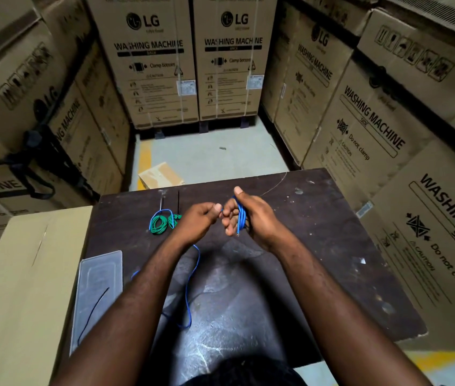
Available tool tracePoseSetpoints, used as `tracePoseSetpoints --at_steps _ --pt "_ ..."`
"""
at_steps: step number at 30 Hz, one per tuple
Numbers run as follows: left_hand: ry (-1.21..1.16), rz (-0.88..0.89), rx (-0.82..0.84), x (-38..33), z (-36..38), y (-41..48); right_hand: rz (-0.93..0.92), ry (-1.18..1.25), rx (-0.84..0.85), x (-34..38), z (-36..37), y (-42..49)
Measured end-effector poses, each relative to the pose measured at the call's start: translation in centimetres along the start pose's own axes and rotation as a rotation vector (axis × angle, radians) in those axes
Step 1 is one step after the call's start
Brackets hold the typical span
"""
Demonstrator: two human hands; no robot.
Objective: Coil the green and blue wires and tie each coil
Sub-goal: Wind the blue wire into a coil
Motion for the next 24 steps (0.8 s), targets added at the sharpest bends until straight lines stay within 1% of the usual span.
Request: tracePoseSetpoints --at_steps 2,4,7,13,16,21,24 --pt "-0.044 -0.027 0.010 0.6 0.5 -0.2 -0.022 0.086 -0.044 0.2 0.1 0.4" --pt "-0.030 -0.046 0.029 1.1 1.0 -0.4 -0.055 0.144 -0.070 0.6 0.2 0.9" --pt "0.060 -0.049 0.038 1.9 1.2 -0.9 -0.106 0.153 -0.092 1.0 0.3 1.6" --pt "0.051 -0.071 0.050 3.8 0.7 -1.8 -0.197 0.225 -0.131 1.0 0.4 2.4" --pt "0.087 -0.058 0.055 3.3 0.4 -2.3 -0.228 0.179 -0.138 0.6 0.5 2.9" --pt "0.120 -0.006 0.018 2.0 -0.4 -3.6 -0.260 0.023 -0.133 0.0 -0.1 3.7" --pt "0.217 0.010 0.007 1.2 -0.4 -3.9 -0.274 -0.062 -0.162 -0.4 -0.4 4.0"
Point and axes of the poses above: each hand's wrist, its own y-axis towards the middle knuckle, its own z-axis out of the palm, x = y × z, the point moved 8 cm from there along y, towards the middle knuckle, and after that the axes turned 11 degrees about -z, right-handed, at the moved point
